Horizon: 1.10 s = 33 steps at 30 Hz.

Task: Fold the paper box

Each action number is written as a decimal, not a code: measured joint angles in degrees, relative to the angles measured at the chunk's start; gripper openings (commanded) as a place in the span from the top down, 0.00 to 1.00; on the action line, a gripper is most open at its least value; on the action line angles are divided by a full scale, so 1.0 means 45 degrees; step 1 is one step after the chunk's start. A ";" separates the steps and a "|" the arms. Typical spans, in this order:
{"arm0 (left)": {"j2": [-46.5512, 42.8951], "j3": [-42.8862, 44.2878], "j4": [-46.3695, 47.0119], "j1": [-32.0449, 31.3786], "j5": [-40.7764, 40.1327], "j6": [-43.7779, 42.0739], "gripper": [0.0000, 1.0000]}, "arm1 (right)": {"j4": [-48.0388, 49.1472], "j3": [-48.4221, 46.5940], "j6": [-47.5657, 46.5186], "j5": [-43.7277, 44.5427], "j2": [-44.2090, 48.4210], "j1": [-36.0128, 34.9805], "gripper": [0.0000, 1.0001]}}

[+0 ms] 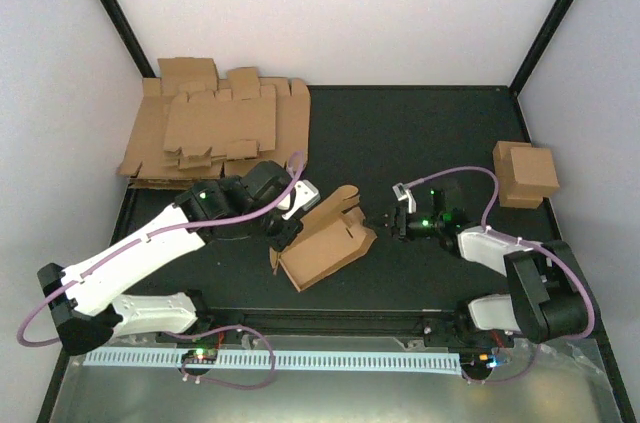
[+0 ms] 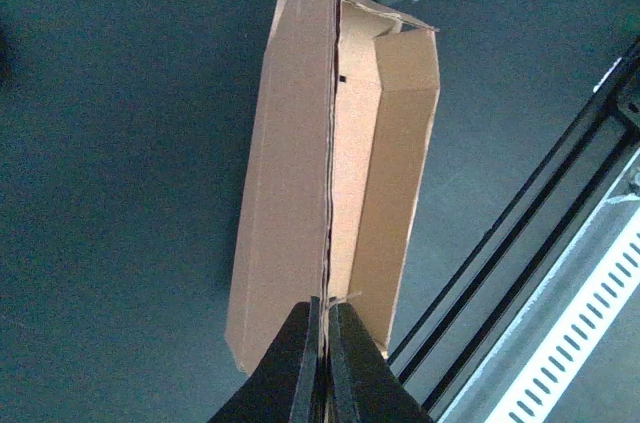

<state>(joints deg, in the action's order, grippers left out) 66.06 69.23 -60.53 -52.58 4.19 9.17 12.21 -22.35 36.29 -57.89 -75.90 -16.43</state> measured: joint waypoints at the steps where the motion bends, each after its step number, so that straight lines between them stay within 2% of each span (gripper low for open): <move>1: -0.0039 0.0000 -0.0005 0.0000 0.0049 0.0000 0.99 | 0.0131 0.0019 0.0039 -0.0024 -0.0039 0.0000 0.13; 4: -0.0141 0.0000 0.0005 0.0000 0.0155 0.0000 0.99 | 0.0797 0.0126 0.0296 -0.0267 -0.0039 0.0000 0.11; 7: -0.0170 0.0000 0.0005 0.0000 0.0194 0.0005 0.99 | 0.1224 0.0219 0.0466 -0.0529 0.0024 -0.0005 0.00; 9: -0.0170 0.0000 0.0005 0.0005 0.0228 0.0005 0.98 | 0.0821 0.0155 0.0102 -0.0481 0.0262 -0.0073 0.01; 12: -0.0170 0.0000 0.0015 0.0005 0.0282 0.0010 0.98 | -0.0918 -0.0447 -0.1127 0.0291 0.0869 -0.0612 0.01; 15: -0.0170 0.0005 0.0034 0.0029 0.0335 0.0010 0.99 | -0.1885 -0.0923 -0.1885 0.1103 0.1282 -0.0947 0.04; 19: -0.0170 0.0005 0.0117 0.0034 0.0384 0.0015 0.98 | -0.2511 -0.0981 -0.2346 0.1792 0.1302 -0.0996 0.05; 23: -0.0170 0.0010 0.0121 0.0078 0.0442 0.0015 0.98 | -0.2871 -0.0981 -0.2574 0.2229 0.1302 -0.1001 0.00; 26: -0.0170 0.0010 0.0136 0.0102 0.0505 0.0015 0.98 | -0.3177 -0.0981 -0.2764 0.2710 0.1360 -0.1020 0.01; 33: -0.0170 0.0010 0.0253 0.0112 0.0889 0.0000 0.98 | -0.3186 -0.0874 -0.2905 0.3483 0.1501 -0.1059 0.00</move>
<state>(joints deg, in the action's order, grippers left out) 65.30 69.28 -59.40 -52.07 8.19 9.17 -2.13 -26.28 23.22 -42.22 -69.14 -21.19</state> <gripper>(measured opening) 0.024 0.995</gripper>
